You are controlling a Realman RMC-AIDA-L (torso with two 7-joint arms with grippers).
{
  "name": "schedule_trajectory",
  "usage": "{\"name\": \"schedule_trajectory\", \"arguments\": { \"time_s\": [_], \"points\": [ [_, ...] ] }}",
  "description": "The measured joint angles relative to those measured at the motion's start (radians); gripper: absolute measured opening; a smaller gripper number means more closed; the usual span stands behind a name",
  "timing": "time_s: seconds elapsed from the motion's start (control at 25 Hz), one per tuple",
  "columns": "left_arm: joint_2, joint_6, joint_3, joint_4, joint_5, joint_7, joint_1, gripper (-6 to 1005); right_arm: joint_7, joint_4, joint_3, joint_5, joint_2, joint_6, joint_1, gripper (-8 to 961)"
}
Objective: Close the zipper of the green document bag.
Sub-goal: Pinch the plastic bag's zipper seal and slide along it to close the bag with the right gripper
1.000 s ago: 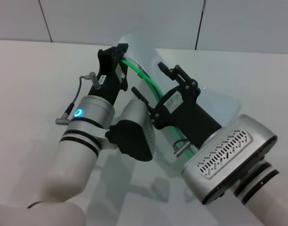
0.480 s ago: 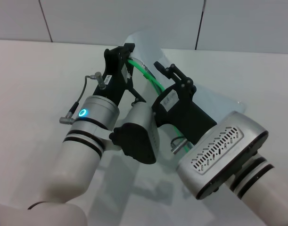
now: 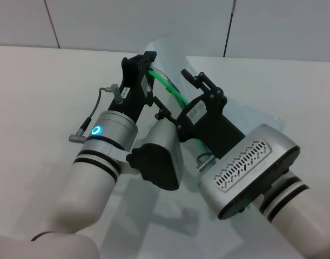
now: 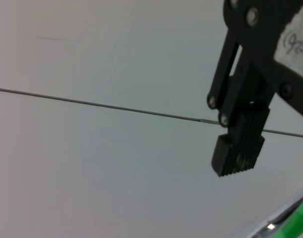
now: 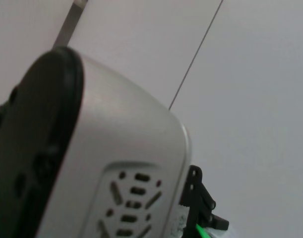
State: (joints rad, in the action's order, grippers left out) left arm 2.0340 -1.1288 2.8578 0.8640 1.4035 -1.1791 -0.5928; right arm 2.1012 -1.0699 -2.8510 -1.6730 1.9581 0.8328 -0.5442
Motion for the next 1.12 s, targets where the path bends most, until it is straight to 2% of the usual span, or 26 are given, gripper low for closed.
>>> {"name": "schedule_trajectory", "arguments": {
  "time_s": [0.24, 1.12],
  "points": [
    [0.000, 0.000, 0.000, -0.001, 0.000, 0.002, 0.001, 59, 0.000, 0.028, 0.010, 0.001, 0.019, 0.002, 0.000, 636],
    [0.000, 0.001, 0.000, 0.002, 0.018, 0.025, 0.004, 60, -0.002, 0.055, 0.023, 0.001, 0.039, 0.006, 0.000, 555]
  ]
}}
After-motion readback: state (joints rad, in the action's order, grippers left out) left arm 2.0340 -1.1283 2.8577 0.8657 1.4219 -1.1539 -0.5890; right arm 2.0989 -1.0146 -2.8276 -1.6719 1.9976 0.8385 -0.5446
